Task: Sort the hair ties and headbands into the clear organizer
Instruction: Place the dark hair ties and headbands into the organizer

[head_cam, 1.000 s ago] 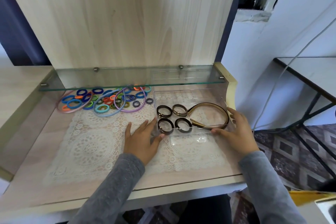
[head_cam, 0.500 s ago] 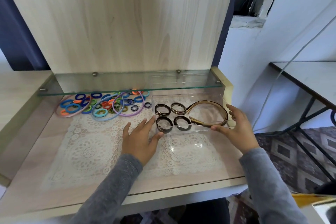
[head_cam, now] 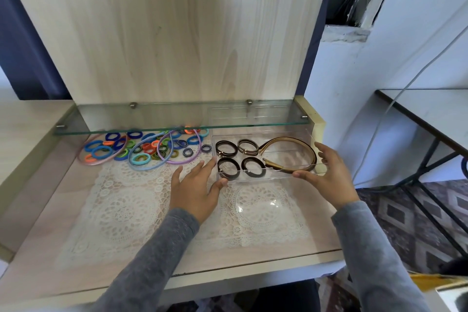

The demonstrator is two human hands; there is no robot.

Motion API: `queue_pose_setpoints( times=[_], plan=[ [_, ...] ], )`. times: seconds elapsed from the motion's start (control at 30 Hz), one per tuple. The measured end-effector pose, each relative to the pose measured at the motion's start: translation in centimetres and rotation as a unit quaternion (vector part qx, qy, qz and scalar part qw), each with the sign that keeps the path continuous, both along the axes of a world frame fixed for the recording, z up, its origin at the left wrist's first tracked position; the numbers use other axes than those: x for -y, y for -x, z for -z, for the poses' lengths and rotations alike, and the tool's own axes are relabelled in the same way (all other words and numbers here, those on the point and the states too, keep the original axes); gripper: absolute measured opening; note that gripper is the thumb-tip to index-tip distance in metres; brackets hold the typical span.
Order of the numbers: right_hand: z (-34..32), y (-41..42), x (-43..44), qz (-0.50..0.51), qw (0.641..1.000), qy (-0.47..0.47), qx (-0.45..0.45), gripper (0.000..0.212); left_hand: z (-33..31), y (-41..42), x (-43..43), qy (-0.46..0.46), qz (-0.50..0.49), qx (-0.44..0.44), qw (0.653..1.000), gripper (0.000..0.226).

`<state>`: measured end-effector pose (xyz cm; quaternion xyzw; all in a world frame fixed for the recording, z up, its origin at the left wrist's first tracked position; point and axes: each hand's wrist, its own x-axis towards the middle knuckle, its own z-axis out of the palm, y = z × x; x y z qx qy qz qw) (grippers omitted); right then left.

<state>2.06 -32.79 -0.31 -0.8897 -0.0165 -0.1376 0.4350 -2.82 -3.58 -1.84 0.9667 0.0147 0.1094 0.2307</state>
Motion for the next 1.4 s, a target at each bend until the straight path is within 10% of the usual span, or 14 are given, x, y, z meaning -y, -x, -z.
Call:
queue_pose_setpoints(
  times=[0.43,0.8,1.4],
  plan=[
    [-0.4,-3.4,-1.2,0.054,0.998,0.008,0.024,0.092,-0.4,-3.6,-0.2,0.019,-0.022,0.022,0.999,0.056],
    [1.0,-5.3,-4.1,0.148,0.987,0.017,0.065,0.084,-0.4,-6.5,0.3,0.218,-0.081,0.022,0.972,0.022],
    [1.4,-6.1,-7.2,0.127,0.989,-0.031,0.074,0.070,-0.5,-9.5,0.1,0.201,-0.097,0.079,0.971,0.032]
  ],
)
